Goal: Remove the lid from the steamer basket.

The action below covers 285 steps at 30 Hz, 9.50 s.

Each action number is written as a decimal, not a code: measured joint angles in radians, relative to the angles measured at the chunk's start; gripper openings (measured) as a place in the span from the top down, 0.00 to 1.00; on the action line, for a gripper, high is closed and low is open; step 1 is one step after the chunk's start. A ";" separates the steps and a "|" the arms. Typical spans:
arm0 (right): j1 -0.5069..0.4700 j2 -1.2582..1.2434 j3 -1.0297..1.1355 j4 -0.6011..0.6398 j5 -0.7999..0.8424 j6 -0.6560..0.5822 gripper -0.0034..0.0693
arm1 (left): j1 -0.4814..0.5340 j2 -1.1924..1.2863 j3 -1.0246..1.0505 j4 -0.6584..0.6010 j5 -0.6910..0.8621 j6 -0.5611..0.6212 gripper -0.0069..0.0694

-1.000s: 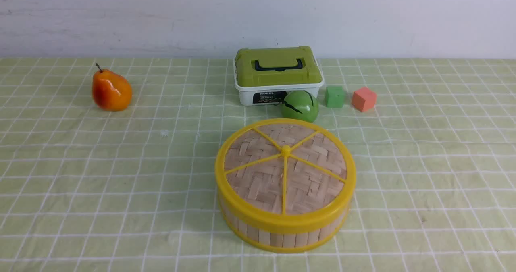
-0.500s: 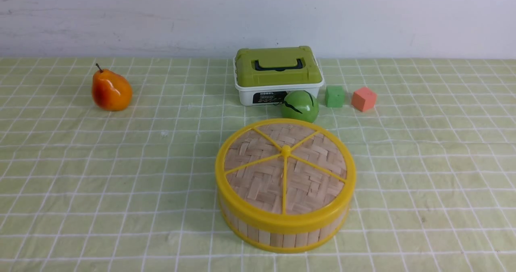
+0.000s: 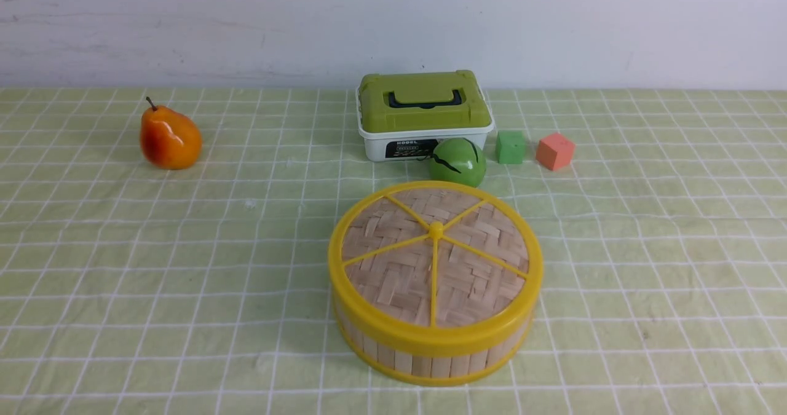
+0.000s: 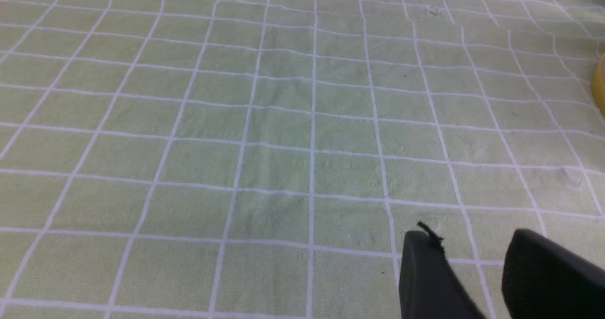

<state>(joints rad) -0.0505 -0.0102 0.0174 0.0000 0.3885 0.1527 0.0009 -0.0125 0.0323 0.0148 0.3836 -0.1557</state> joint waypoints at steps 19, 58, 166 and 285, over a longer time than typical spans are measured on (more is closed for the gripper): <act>0.000 0.000 0.000 0.000 0.000 0.000 0.62 | 0.000 0.000 0.000 0.000 0.000 0.000 0.60; 0.000 0.000 0.009 0.729 -0.052 0.185 0.62 | 0.000 0.000 0.000 0.000 0.000 0.000 0.60; 0.496 1.703 -1.855 0.060 0.856 -0.341 0.84 | 0.000 0.000 0.000 0.000 0.000 0.000 0.60; -0.008 0.000 0.000 0.012 -0.002 -0.013 0.90 | 0.000 0.000 0.000 0.000 0.000 0.000 0.60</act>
<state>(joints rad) -0.0584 -0.0105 0.0173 0.0118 0.3864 0.1400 0.0009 -0.0125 0.0323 0.0148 0.3836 -0.1557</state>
